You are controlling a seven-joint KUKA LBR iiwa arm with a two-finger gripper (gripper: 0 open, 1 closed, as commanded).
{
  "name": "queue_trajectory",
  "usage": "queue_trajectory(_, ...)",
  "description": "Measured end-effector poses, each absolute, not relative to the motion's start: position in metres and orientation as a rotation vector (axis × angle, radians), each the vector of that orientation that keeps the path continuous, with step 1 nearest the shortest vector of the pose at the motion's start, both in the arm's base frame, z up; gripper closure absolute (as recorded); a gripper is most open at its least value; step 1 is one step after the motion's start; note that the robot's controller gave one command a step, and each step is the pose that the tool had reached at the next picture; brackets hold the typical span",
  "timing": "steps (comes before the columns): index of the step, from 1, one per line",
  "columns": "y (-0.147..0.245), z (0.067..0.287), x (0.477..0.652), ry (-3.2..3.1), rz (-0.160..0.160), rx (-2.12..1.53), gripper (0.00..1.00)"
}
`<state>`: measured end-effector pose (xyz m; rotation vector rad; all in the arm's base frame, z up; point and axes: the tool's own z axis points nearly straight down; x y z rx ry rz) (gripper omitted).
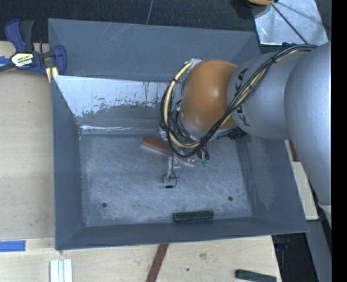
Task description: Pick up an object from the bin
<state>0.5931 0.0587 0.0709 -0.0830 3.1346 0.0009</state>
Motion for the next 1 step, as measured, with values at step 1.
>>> queue_trajectory(1, 0.0586, 0.0709, 0.5931, 3.135, 0.001, -0.081, 1.00)
